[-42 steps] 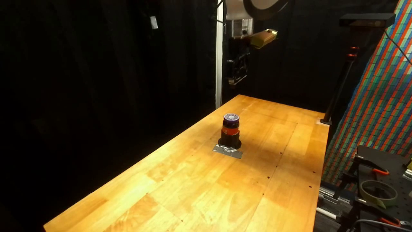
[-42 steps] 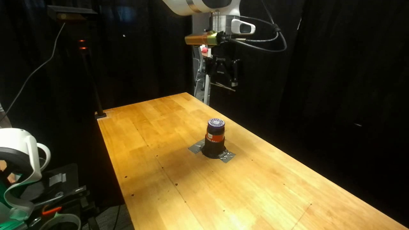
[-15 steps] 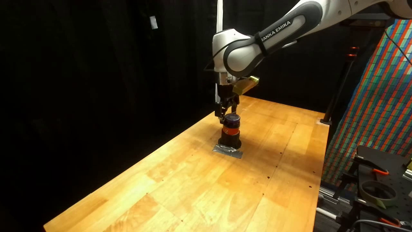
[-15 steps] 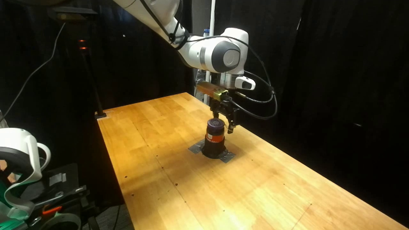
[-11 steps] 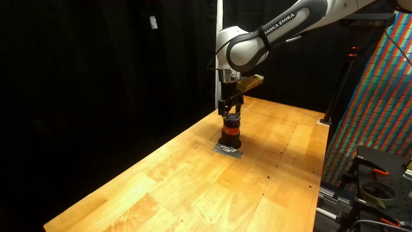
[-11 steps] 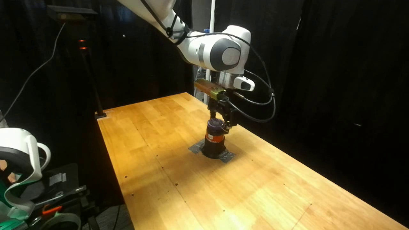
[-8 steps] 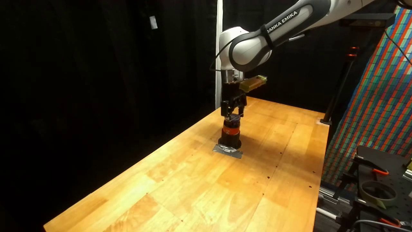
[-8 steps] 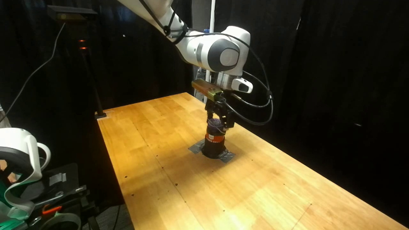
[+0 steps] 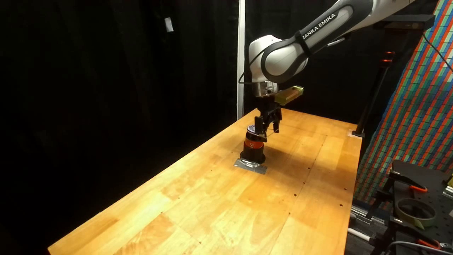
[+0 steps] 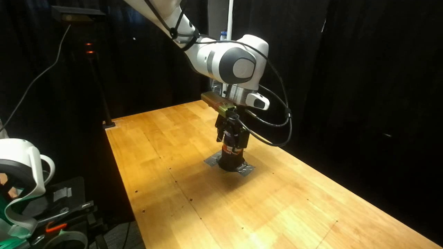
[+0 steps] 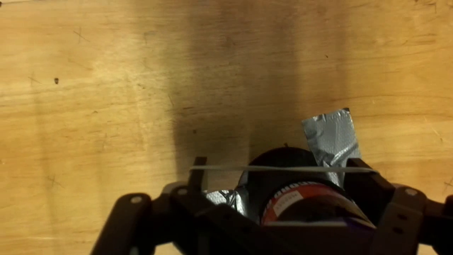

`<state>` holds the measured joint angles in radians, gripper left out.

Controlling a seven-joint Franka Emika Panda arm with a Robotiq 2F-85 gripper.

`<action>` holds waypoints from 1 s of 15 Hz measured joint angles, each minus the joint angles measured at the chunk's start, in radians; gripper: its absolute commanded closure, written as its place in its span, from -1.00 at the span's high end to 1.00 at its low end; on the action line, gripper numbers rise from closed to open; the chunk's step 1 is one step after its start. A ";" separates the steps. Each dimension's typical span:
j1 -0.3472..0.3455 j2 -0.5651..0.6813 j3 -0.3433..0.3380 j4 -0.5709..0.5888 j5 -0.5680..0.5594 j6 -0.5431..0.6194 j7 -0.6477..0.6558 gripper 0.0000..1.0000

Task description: Put the rubber band around the cup

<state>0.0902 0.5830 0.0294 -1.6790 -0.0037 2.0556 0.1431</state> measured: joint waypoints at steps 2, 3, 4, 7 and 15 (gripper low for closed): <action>-0.007 -0.012 -0.006 -0.032 -0.001 0.008 -0.011 1.00; -0.010 -0.017 -0.008 -0.047 -0.003 0.019 -0.014 1.00; -0.012 -0.023 -0.010 -0.061 -0.006 0.034 -0.016 1.00; -0.013 -0.036 -0.014 -0.096 -0.020 0.076 -0.016 1.00; 0.073 0.007 -0.044 -0.105 -0.228 0.153 0.053 1.00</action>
<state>0.1630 0.5905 -0.0142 -1.7835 -0.2319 2.2086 0.1960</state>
